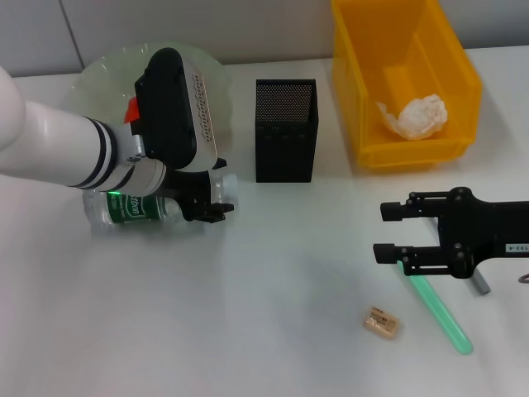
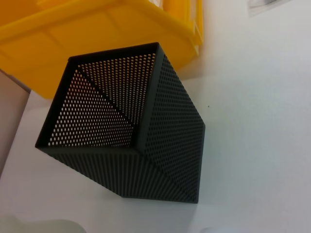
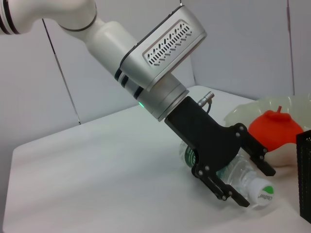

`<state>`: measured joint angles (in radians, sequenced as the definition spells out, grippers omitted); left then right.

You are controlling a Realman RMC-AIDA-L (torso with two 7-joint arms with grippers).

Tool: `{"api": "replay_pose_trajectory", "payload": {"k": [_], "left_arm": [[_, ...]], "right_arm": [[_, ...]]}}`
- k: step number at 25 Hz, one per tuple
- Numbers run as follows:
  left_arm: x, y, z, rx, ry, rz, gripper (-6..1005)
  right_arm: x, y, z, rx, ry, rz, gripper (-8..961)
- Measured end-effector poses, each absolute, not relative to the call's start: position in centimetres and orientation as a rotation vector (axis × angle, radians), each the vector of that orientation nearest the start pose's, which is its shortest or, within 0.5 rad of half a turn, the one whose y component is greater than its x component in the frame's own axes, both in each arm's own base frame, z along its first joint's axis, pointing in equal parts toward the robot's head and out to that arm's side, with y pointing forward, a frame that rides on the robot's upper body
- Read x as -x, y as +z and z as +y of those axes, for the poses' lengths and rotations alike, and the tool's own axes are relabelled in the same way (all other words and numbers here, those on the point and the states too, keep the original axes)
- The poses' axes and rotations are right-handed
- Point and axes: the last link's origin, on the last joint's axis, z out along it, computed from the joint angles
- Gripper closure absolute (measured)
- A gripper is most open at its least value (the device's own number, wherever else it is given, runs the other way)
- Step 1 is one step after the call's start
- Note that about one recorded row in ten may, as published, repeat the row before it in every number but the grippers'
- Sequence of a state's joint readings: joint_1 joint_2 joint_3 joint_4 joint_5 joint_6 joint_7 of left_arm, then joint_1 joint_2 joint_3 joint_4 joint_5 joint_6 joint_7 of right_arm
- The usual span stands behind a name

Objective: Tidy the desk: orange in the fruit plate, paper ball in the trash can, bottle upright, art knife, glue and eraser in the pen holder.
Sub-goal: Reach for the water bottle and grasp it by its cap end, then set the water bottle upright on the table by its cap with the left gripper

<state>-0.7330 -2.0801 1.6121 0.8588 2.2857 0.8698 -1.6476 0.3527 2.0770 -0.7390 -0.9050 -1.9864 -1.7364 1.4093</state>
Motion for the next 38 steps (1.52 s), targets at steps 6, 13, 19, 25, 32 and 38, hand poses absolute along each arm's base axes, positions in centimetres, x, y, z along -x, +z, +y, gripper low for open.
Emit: {"api": "replay_pose_trajectory", "payload": {"k": [6,13,19,25,32,38], "left_arm": [[17.81,-8.69,40.01,2.738,0.37,0.272,349],[17.87,-8.76,39.95,2.741,0.374,0.272,371],[17.95,-8.92,39.82,2.746,0.381,0.276,376],[17.96,-8.93,39.81,2.747,0.382,0.277,391],[18.01,-8.91,39.83,2.745,0.387,0.279,477],[18.05,-8.93,39.81,2.745,0.391,0.281,546]], "right_arm": [[-28.0,3.4,28.52,2.783,0.64,0.541,285],[-28.08,3.42,28.46,2.781,0.639,0.541,285],[-28.11,3.44,28.44,2.779,0.64,0.542,285],[-28.05,3.4,28.45,2.78,0.643,0.54,284],[-27.97,3.38,28.49,2.78,0.647,0.538,285],[-27.96,3.4,28.51,2.778,0.649,0.537,284]]}}
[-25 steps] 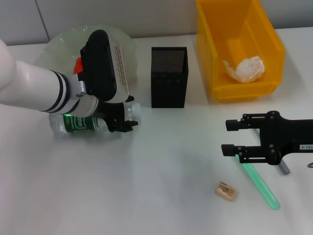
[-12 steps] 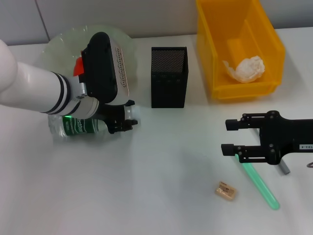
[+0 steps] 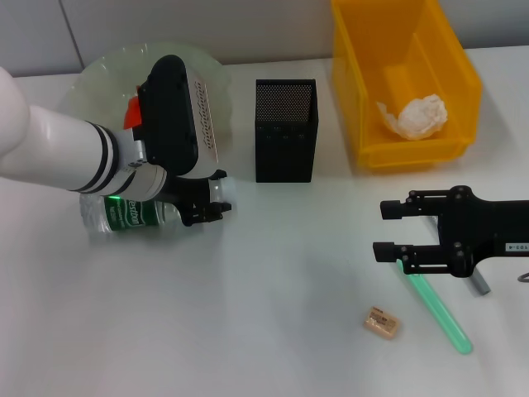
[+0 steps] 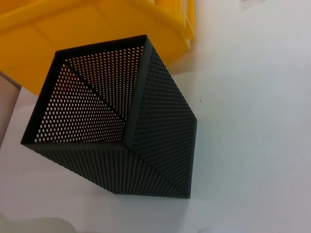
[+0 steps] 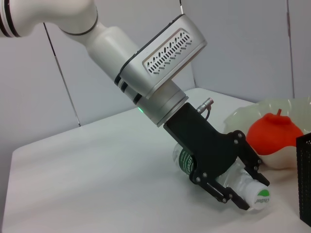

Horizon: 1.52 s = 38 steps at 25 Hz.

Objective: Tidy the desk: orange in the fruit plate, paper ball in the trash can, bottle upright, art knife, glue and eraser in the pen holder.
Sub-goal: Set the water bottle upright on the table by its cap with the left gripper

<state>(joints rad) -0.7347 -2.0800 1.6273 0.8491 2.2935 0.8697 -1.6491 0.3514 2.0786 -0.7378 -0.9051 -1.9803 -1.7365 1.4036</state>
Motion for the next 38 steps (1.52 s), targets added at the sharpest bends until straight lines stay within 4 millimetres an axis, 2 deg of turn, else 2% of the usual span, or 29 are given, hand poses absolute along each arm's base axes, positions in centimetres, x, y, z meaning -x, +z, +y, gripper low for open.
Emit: {"api": "replay_pose_trajectory", "payload": {"k": [16,28,38], "left_arm": [[18.5,-9.0,39.3,2.755,0.401,0.284,545],[17.3,-8.3,39.2,2.732,0.345,0.294,545],[16.3,-7.2,38.2,2.733,0.28,0.278,550]], "right_arm": [[-28.1,3.4,28.5,2.771,0.656,0.549,285],[-28.3,3.5,28.5,2.763,0.651,0.555,285],[-28.4,3.8,28.6,2.751,0.645,0.552,285]]}}
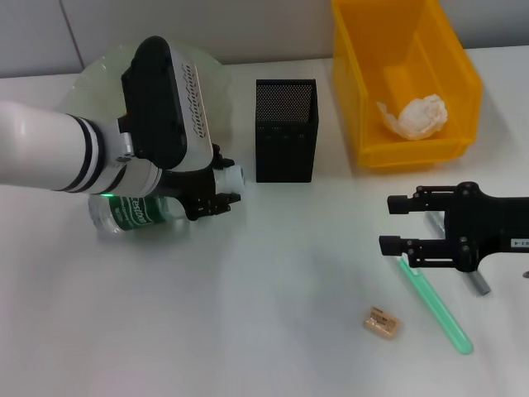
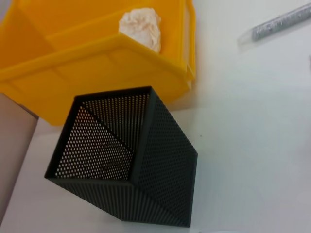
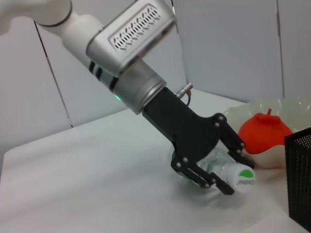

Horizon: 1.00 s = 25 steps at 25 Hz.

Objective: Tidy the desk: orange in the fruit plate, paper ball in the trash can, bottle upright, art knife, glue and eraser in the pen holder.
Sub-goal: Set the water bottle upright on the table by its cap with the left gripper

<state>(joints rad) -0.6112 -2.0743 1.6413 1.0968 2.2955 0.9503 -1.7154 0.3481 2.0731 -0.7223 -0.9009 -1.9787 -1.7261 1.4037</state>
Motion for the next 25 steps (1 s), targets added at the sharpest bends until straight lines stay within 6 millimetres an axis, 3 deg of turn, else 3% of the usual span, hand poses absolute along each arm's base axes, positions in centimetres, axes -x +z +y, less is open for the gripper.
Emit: {"api": "replay_pose_trajectory", "payload": {"k": [16,25], "left_arm": [[16.2,-5.2,36.4,2.707,0.197,0.182,551],[15.1,-4.4,35.8,2.703,0.078,0.134,546]], "right_arm": [[-28.6,4.3,28.7,2.72,0.651,0.557,284],[-28.7,4.3,28.6,2.72,0.652,0.556,284]]}}
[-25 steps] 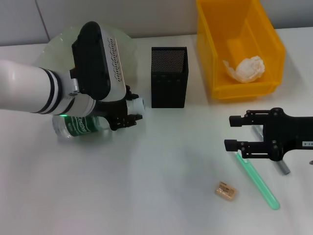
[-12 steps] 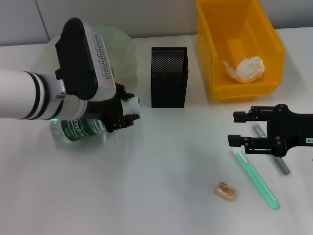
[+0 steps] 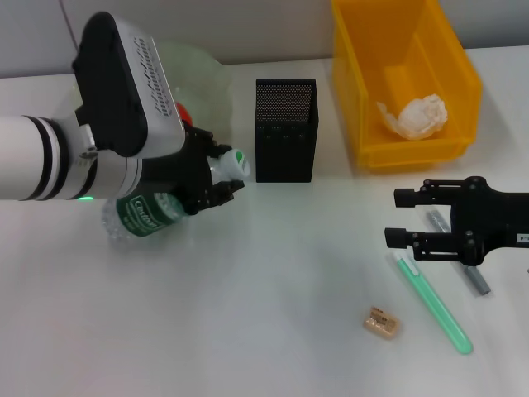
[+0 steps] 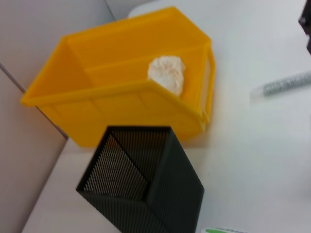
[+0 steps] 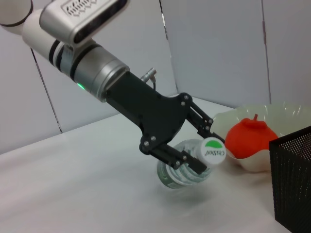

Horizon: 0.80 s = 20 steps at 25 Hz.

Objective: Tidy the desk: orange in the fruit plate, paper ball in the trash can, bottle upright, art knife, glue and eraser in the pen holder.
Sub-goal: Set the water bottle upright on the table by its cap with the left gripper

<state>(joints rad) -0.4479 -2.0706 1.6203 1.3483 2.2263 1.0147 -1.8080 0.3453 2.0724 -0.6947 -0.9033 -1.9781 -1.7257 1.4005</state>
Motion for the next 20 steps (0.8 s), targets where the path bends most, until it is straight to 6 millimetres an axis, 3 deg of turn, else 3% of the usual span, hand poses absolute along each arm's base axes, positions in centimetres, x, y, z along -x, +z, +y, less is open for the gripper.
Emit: {"api": "replay_pose_trajectory", "payload": {"k": [20], "left_arm": [[15.3,-1.8,35.5,2.647,-0.245,-0.078,533]], "right_arm": [[-28.7,4.2,28.6,2.721,0.652,0.543,285]]}}
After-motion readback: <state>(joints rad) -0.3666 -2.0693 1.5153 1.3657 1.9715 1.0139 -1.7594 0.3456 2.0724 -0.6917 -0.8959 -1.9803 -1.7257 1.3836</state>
